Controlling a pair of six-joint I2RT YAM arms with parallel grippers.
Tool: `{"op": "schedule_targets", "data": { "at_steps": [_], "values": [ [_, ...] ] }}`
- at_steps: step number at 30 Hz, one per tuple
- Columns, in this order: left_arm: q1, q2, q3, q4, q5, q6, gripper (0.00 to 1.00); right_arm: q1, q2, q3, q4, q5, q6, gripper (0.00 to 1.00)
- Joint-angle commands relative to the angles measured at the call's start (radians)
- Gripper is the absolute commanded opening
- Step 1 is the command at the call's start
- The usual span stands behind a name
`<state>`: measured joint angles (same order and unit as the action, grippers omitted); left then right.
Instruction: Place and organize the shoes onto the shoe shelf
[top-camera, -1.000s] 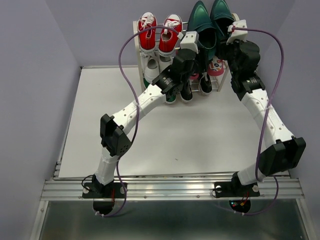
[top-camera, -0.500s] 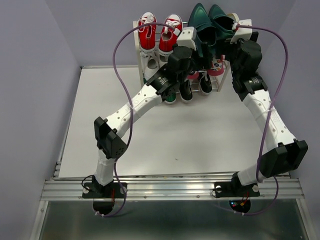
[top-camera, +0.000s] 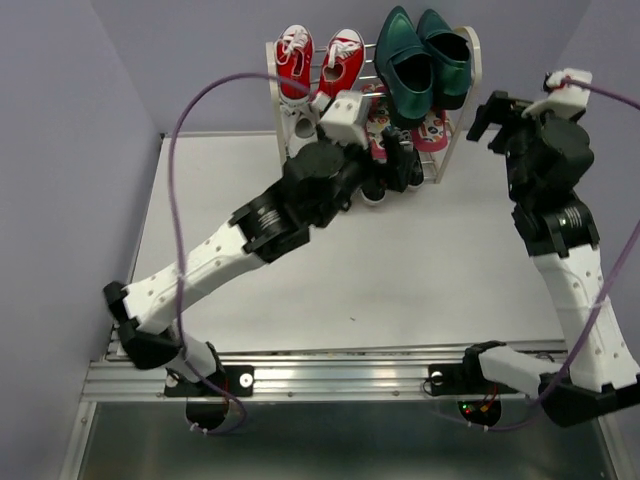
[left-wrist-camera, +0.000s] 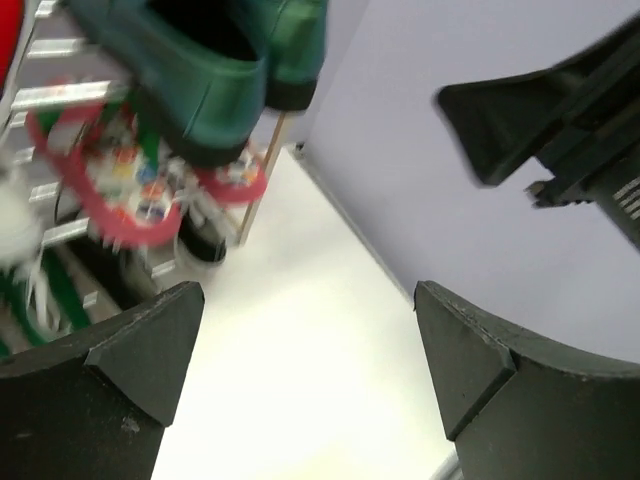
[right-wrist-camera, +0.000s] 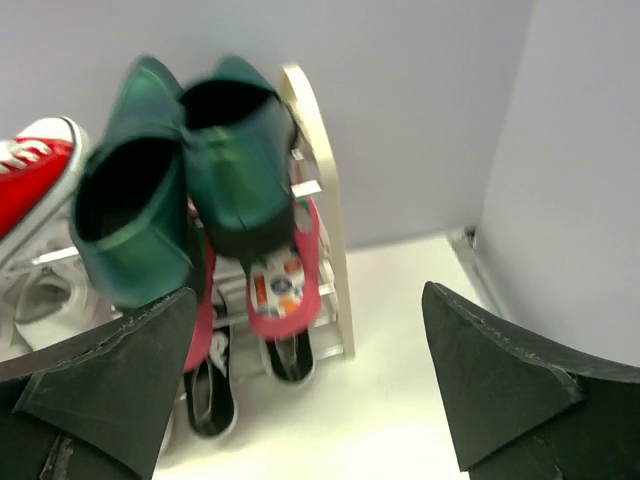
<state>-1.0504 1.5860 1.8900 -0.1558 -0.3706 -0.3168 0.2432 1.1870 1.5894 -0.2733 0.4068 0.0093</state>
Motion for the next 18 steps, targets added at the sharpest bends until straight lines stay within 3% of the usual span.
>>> {"op": "schedule_targets", "data": {
  "at_steps": [1,3,6,9,12,18],
  "values": [
    [-0.013,-0.28,-0.381,-0.01,-0.149,-0.117,0.99,0.004,-0.191,-0.278,-0.213,0.07,0.277,1.0],
    [-0.011,-0.448,-0.623,-0.049,-0.251,-0.206,0.99,0.004,-0.266,-0.397,-0.221,0.053,0.361,1.0],
    [0.004,-0.623,-0.829,-0.222,-0.376,-0.454,0.99,0.004,-0.384,-0.583,-0.237,-0.014,0.441,1.0],
    [0.058,-0.748,-0.974,-0.309,-0.375,-0.599,0.99,0.004,-0.446,-0.703,-0.248,-0.027,0.457,1.0],
    [0.104,-0.816,-1.062,-0.277,-0.352,-0.636,0.99,0.004,-0.44,-0.711,-0.259,0.009,0.514,1.0],
    [0.138,-0.814,-1.075,-0.307,-0.359,-0.645,0.99,0.004,-0.434,-0.681,-0.293,0.027,0.517,1.0]
  ]
}}
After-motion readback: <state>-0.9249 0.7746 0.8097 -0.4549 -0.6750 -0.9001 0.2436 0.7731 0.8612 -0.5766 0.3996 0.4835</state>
